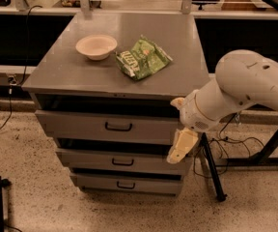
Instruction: Open top drawer
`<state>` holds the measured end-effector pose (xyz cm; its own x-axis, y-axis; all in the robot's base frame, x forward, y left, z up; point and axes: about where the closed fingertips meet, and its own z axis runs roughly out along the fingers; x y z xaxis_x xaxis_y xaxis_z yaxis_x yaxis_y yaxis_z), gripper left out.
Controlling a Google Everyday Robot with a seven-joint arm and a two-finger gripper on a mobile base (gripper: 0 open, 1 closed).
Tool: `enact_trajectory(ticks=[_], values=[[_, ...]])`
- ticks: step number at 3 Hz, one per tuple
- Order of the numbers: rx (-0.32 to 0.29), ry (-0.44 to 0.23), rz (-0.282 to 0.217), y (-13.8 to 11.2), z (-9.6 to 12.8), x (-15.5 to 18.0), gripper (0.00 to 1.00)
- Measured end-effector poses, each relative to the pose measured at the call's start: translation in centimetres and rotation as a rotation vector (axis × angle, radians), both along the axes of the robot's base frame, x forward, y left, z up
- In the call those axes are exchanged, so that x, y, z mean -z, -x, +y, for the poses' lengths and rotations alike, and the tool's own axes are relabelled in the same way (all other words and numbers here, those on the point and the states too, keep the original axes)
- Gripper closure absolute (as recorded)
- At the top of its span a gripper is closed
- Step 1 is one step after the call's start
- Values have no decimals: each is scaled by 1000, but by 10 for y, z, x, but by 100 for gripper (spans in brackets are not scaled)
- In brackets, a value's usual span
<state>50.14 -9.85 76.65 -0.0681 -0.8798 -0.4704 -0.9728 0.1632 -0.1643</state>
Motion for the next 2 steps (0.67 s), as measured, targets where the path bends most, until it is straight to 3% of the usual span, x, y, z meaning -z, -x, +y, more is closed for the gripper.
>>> enact_trajectory(ticks=[1,2], values=[[0,0,0,0,0,0,0],[36,36,-30,3,0,5,0]])
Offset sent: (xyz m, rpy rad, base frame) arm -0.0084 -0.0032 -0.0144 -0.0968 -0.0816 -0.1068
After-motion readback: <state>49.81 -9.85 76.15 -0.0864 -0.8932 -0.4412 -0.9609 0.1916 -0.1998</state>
